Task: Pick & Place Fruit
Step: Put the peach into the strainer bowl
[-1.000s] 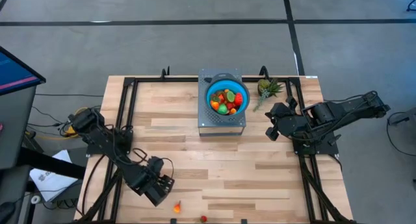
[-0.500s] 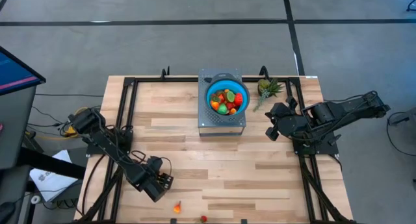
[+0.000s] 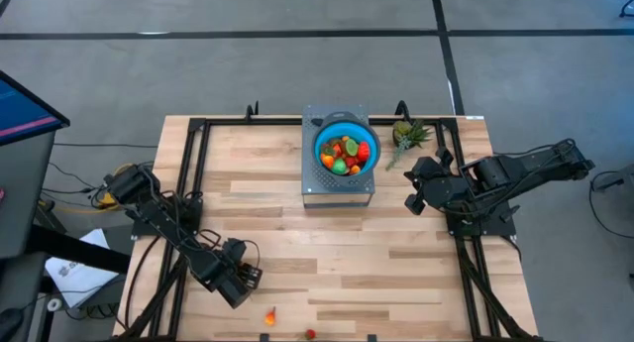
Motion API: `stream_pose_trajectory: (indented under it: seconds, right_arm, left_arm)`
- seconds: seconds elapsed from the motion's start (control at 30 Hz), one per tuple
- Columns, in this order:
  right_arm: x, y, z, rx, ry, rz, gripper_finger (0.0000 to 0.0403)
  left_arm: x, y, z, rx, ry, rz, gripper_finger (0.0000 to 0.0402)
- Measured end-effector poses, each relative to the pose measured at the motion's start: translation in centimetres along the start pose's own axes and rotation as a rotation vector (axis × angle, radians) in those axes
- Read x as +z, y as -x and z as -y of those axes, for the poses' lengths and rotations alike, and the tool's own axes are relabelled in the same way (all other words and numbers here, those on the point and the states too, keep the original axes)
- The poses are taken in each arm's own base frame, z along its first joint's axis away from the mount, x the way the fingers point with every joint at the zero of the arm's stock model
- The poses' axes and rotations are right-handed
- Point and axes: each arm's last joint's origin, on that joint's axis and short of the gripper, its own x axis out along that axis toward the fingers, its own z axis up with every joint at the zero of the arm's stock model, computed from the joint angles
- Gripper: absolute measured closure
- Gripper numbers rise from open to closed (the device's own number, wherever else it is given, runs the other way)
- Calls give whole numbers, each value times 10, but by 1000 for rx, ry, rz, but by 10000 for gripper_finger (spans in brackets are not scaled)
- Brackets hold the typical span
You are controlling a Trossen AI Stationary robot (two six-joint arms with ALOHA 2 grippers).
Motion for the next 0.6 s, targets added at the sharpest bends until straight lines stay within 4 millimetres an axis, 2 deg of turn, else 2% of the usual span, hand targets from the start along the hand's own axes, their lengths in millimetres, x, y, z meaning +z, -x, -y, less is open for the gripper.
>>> stream_pose_trajectory:
  seconds: [0.13, 0.6]
  right_arm:
    - [0, 0, 0, 0, 0, 0, 403]
    - [0, 0, 0, 0, 0, 0, 403]
  left_arm:
    - [0, 0, 0, 0, 0, 1, 262]
    - [0, 0, 0, -1, 0, 2, 260]
